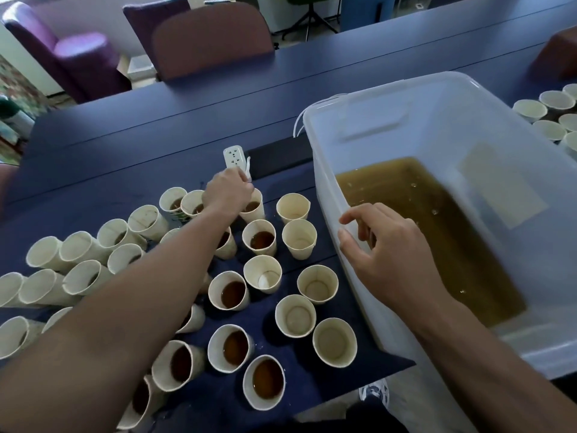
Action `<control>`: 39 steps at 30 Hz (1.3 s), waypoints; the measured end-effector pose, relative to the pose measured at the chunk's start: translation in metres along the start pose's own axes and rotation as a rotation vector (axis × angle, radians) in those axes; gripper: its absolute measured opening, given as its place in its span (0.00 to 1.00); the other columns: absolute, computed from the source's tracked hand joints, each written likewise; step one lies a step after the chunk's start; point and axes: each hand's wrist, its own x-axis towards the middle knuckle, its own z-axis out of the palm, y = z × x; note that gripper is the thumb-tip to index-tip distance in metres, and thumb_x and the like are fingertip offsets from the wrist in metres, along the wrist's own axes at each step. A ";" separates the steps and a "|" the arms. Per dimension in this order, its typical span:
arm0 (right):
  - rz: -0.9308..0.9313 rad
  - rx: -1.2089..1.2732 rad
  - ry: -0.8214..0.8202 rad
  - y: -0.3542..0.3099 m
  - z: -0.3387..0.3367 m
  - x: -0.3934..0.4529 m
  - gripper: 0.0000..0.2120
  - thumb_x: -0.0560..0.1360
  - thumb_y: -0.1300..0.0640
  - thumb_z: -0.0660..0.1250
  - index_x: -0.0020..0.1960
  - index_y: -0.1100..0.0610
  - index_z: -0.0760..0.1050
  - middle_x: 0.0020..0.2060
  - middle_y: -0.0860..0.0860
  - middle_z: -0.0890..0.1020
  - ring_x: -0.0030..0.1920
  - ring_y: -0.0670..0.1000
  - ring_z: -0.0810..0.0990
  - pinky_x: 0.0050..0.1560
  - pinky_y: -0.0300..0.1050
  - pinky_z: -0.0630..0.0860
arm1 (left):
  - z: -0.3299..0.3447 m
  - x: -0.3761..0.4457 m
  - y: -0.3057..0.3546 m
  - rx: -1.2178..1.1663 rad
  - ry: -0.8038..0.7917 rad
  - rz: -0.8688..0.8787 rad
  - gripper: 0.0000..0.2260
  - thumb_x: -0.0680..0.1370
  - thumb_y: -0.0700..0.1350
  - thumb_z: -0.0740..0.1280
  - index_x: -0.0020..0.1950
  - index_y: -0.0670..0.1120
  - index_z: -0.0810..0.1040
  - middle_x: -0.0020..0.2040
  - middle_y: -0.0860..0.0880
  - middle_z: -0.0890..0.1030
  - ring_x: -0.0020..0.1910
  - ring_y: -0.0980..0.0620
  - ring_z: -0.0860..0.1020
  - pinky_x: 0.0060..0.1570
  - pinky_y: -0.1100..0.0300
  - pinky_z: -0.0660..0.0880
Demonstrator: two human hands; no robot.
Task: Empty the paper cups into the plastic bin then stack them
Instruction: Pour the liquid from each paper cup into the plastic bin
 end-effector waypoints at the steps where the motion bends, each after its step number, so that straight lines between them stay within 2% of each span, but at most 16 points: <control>1: -0.006 0.000 0.003 -0.001 0.000 0.000 0.04 0.78 0.52 0.69 0.52 0.50 0.78 0.35 0.36 0.67 0.34 0.43 0.70 0.40 0.48 0.73 | -0.002 0.007 -0.007 0.048 -0.011 0.035 0.12 0.81 0.48 0.65 0.65 0.51 0.79 0.62 0.45 0.81 0.60 0.41 0.78 0.54 0.50 0.73; 5: -0.028 -0.023 0.005 -0.004 0.002 0.001 0.05 0.77 0.53 0.70 0.52 0.50 0.78 0.36 0.42 0.71 0.36 0.45 0.71 0.43 0.51 0.74 | 0.004 0.032 -0.026 0.243 -0.283 0.192 0.22 0.83 0.41 0.61 0.77 0.56 0.68 0.72 0.44 0.74 0.67 0.40 0.75 0.62 0.44 0.75; 7: -0.027 -0.027 0.004 -0.005 0.004 0.001 0.05 0.77 0.53 0.70 0.52 0.50 0.78 0.37 0.41 0.71 0.37 0.44 0.71 0.44 0.52 0.75 | 0.007 0.037 -0.030 0.316 -0.369 0.208 0.23 0.83 0.40 0.61 0.77 0.57 0.68 0.71 0.44 0.75 0.65 0.40 0.76 0.61 0.43 0.77; 9: -0.018 -0.026 0.009 -0.005 0.005 0.002 0.06 0.76 0.53 0.71 0.52 0.50 0.78 0.37 0.40 0.71 0.37 0.44 0.71 0.44 0.52 0.75 | 0.009 0.041 -0.031 0.357 -0.398 0.222 0.20 0.82 0.41 0.61 0.73 0.55 0.72 0.65 0.44 0.78 0.61 0.40 0.77 0.58 0.43 0.77; 15: 0.006 -0.018 0.014 -0.003 0.005 0.000 0.06 0.76 0.54 0.71 0.53 0.50 0.78 0.38 0.39 0.70 0.37 0.44 0.70 0.48 0.55 0.74 | 0.021 0.047 -0.035 0.373 -0.309 0.199 0.07 0.81 0.43 0.66 0.57 0.47 0.81 0.51 0.45 0.81 0.46 0.42 0.80 0.51 0.45 0.81; 18: 0.022 -0.024 0.016 -0.001 0.005 0.000 0.06 0.77 0.53 0.70 0.53 0.49 0.77 0.38 0.40 0.72 0.38 0.45 0.72 0.50 0.57 0.74 | 0.024 0.048 -0.037 0.382 -0.288 0.204 0.07 0.80 0.41 0.66 0.57 0.44 0.81 0.48 0.44 0.80 0.45 0.42 0.80 0.49 0.44 0.82; 24: 0.029 -0.032 0.023 -0.001 0.007 0.000 0.07 0.77 0.53 0.69 0.54 0.46 0.75 0.36 0.40 0.72 0.38 0.45 0.72 0.51 0.54 0.70 | 0.021 0.045 -0.036 0.347 -0.254 0.172 0.06 0.79 0.40 0.66 0.54 0.45 0.80 0.46 0.45 0.80 0.42 0.44 0.80 0.47 0.45 0.82; 29: 0.039 -0.057 0.019 -0.003 0.007 0.000 0.08 0.77 0.53 0.70 0.54 0.46 0.75 0.36 0.40 0.71 0.38 0.45 0.72 0.51 0.53 0.68 | 0.006 0.038 -0.031 0.278 -0.193 0.146 0.05 0.79 0.40 0.66 0.53 0.43 0.79 0.48 0.44 0.80 0.44 0.43 0.80 0.45 0.47 0.81; 33: 0.039 -0.075 0.012 -0.006 0.006 0.000 0.07 0.77 0.53 0.69 0.54 0.47 0.75 0.36 0.40 0.71 0.39 0.45 0.72 0.52 0.52 0.66 | -0.021 0.034 -0.025 0.167 -0.143 0.098 0.05 0.77 0.43 0.68 0.51 0.46 0.81 0.50 0.46 0.83 0.42 0.46 0.82 0.44 0.49 0.83; 36: 0.043 -0.087 0.014 -0.007 0.005 0.000 0.07 0.77 0.53 0.69 0.54 0.45 0.75 0.36 0.40 0.71 0.40 0.45 0.72 0.54 0.50 0.62 | -0.051 0.023 -0.014 0.093 -0.104 0.081 0.05 0.77 0.45 0.69 0.49 0.45 0.83 0.46 0.46 0.83 0.41 0.46 0.81 0.43 0.51 0.82; 39: 0.041 -0.106 0.032 -0.011 0.003 0.002 0.07 0.77 0.53 0.70 0.54 0.46 0.75 0.37 0.40 0.72 0.41 0.45 0.73 0.55 0.49 0.60 | -0.088 0.009 0.004 -0.014 -0.091 0.090 0.08 0.74 0.47 0.70 0.46 0.44 0.86 0.39 0.48 0.83 0.38 0.50 0.80 0.36 0.57 0.78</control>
